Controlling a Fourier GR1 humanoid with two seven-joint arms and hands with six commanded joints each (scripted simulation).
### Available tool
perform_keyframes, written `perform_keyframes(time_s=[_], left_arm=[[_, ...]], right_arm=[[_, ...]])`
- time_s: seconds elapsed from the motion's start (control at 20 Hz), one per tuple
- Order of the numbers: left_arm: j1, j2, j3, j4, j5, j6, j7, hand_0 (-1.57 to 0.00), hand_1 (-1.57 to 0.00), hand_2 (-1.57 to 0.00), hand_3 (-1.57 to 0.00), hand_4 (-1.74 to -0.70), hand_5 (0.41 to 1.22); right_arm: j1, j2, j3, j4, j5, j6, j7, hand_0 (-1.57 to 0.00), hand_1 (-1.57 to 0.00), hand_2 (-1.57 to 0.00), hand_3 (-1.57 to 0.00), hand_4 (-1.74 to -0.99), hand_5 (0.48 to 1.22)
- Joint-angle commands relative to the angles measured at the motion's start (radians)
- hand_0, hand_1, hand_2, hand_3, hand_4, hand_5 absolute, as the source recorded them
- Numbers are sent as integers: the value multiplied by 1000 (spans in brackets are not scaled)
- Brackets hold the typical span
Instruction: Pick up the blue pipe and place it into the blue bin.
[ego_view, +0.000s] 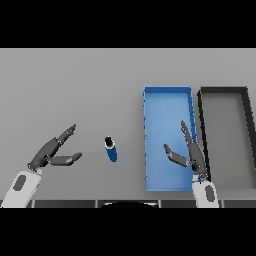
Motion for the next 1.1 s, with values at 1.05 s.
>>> perform_keyframes(time_s=[1.05], left_arm=[[-163, -354, -233, 184, -260, 92, 7, 1, 1, 1, 1, -1162, 490]], right_arm=[[20, 4, -1, -21, -16, 12, 13, 1, 1, 1, 1, -1326, 665]])
